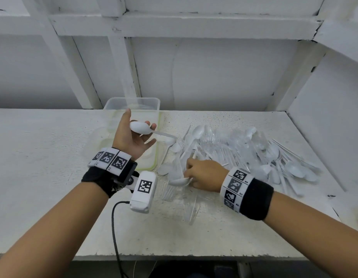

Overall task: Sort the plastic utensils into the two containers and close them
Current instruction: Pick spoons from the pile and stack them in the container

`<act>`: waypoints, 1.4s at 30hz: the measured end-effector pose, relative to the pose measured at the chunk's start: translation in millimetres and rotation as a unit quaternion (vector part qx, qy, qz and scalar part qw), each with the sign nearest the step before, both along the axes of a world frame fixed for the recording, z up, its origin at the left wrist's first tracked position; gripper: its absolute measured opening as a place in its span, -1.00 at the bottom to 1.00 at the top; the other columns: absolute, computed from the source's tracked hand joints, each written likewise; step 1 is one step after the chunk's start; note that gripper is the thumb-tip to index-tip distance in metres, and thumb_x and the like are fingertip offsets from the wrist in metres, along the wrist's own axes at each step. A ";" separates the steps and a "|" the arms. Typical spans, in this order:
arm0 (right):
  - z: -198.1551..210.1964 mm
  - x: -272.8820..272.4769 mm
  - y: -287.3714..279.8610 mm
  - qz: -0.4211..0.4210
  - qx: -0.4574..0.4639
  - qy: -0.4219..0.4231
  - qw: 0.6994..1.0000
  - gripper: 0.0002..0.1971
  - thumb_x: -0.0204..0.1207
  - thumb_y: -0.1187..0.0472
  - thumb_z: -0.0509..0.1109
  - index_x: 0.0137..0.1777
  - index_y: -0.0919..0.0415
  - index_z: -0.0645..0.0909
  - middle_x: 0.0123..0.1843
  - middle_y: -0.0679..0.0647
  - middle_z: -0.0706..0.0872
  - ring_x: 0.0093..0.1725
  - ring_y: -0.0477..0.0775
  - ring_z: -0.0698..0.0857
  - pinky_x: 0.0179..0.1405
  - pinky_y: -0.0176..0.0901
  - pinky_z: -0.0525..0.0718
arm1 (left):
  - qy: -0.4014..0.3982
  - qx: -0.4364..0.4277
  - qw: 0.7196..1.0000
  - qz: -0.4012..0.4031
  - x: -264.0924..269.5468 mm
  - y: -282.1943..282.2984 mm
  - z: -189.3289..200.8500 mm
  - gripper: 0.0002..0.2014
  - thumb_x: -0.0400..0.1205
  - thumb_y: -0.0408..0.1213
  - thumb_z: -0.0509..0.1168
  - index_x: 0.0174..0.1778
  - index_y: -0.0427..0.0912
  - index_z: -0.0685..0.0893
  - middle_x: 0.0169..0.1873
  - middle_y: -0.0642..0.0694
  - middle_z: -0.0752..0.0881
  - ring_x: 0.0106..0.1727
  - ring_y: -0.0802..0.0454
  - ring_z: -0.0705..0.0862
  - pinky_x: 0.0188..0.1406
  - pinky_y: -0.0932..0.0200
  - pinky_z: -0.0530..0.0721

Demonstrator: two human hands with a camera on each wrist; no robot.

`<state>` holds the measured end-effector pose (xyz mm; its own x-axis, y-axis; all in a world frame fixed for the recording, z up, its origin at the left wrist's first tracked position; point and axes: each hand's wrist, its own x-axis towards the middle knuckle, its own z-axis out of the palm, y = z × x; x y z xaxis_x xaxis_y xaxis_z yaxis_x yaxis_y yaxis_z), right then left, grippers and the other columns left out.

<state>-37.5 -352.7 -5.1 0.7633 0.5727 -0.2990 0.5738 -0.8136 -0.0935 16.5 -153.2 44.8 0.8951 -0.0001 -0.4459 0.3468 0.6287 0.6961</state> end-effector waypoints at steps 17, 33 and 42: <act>40.8 12.6 -26.1 -0.361 0.718 0.040 0.594 -0.75 0.73 0.06 0.02 0.18 0.21 0.40 -0.26 0.12 0.71 -0.29 0.07 0.77 -0.20 -0.07 0.78 | -0.052 0.181 0.980 -0.063 -2.2 -39.0 -20.3 -0.92 0.65 -0.43 0.23 -0.05 -0.21 0.61 -0.27 -0.03 0.55 -0.35 0.08 0.54 -0.35 0.23 0.58; 30.3 -14.8 -64.4 -0.417 0.638 0.193 0.618 -0.72 0.73 0.10 0.04 0.34 -0.25 0.37 -0.50 0.01 0.36 -0.62 -0.12 0.26 -0.68 -0.34 0.33 | -0.087 0.744 0.549 -0.371 75.2 -107.6 -46.3 -0.64 0.53 -0.12 0.37 -0.44 -0.21 0.40 -0.42 -0.10 0.52 -0.24 -0.10 0.57 -0.22 0.17 0.53; 18.2 -13.4 -68.5 -0.448 0.546 0.137 0.694 -0.83 0.64 0.19 0.24 -0.04 0.22 0.64 -0.53 -0.06 0.35 -0.66 -0.20 0.29 -0.67 -0.37 0.27 | -0.057 0.748 0.539 -0.382 76.2 -106.8 -64.4 -0.63 0.60 -0.16 0.29 -0.47 -0.18 0.35 -0.39 -0.11 0.50 -0.17 -0.08 0.54 -0.10 0.17 0.54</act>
